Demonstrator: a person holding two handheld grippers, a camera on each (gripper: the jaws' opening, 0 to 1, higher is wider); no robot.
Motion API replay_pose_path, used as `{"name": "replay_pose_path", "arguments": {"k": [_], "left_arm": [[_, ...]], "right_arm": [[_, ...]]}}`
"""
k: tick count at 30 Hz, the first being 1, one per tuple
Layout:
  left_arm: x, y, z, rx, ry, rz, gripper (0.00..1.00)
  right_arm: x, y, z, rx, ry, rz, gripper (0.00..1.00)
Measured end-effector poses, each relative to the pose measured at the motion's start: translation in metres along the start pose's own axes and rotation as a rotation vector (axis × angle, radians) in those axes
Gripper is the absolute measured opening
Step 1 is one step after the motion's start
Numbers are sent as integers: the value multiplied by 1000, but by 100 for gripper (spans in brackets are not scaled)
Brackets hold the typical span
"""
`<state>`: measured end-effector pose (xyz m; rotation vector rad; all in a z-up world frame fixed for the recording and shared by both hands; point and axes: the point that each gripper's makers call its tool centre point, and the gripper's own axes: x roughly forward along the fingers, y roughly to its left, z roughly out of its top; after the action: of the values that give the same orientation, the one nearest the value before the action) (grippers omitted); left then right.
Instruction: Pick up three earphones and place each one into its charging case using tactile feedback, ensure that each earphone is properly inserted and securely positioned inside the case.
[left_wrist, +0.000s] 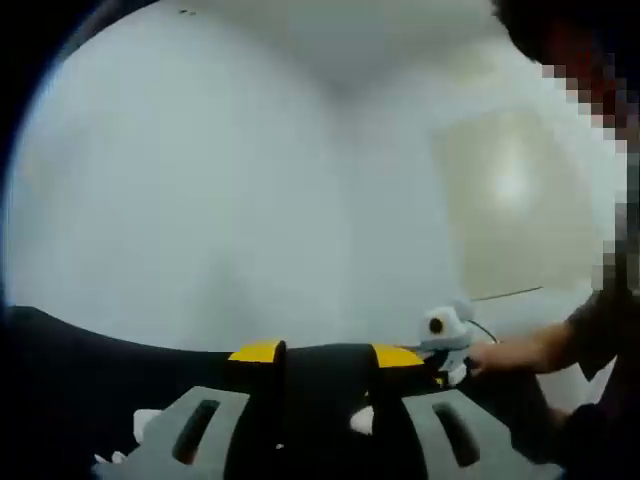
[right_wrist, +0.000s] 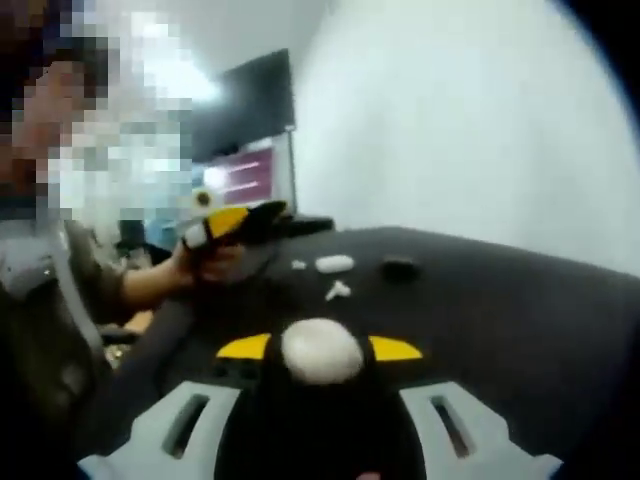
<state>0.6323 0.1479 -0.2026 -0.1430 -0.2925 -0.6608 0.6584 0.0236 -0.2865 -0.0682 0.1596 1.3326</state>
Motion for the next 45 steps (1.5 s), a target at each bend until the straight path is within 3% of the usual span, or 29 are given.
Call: {"name": "replay_pose_path", "arguments": {"k": [2,5,7,12,15,19,24,27,30,33,36,39,45], "left_arm": [[-3,12,3,24,-12,63,28],[-7,24,12,-76,-81,96,27],[-10,30,14,-120,-93,106,25],[-23,43,34,-58,-178,194,19],[-31,49,41,-65,-214,216,19],[-38,59,44,-94,-229,248,17],[-49,72,53,-102,-280,307,14],[-51,75,55,-122,-298,315,14],[-48,76,52,-143,-289,318,15],[-49,74,55,-134,-304,321,17],[-51,76,58,-124,-321,337,17],[-50,78,56,-147,-313,335,17],[-50,77,54,-139,-300,333,17]], "right_arm": [[-4,-7,1,-41,34,-41,50],[-6,-10,8,-52,44,-56,50],[-4,-7,1,-71,104,-39,50],[12,8,-18,-118,201,31,48],[25,12,-27,-254,264,31,46],[33,16,-26,-194,255,22,39],[27,15,-25,-204,237,-25,38],[21,6,-16,-312,236,-105,38],[9,-14,-3,-339,207,-229,38],[-11,-47,7,-274,168,-379,38],[-36,-85,9,-144,160,-526,38],[-51,-108,4,-75,170,-608,38],[-64,-136,-11,-41,220,-714,38]]}}
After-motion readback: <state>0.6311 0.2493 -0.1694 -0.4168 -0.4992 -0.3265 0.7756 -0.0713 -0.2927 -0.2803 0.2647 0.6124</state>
